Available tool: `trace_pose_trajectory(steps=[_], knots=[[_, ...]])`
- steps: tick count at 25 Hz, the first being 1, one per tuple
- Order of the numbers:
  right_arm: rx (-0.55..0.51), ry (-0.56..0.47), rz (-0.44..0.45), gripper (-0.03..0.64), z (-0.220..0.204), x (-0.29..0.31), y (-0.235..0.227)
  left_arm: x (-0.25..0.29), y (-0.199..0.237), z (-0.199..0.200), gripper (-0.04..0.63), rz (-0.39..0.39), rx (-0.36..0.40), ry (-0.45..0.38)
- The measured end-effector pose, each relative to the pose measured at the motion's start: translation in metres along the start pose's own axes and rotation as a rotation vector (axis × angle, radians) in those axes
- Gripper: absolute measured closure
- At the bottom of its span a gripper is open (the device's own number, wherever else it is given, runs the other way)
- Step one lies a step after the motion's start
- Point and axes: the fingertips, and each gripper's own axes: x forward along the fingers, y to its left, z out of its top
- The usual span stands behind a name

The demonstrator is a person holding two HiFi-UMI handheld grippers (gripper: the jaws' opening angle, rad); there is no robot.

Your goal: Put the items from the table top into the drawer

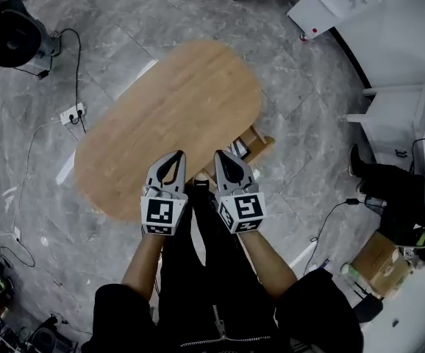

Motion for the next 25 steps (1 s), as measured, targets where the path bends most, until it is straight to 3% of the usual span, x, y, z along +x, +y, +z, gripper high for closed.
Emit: trace_pose_trajectory(steps=[6,16,25], knots=[[0.013,0.011,0.019,0.609,0.025,-0.031,0.015,-0.025,-0.011,0.032,0.581,0.018,-0.015,-0.03],[0.064,0.008,0.057,0.609,0.031,-0.052,0.043,-0.055,-0.025,0.029,0.581,0.011,-0.04,0.008],[-0.005,0.035,0.074,0.609,0.042,-0.062,0.053,-0.064,-0.015,0.052,0.581,0.041,-0.063,-0.035]])
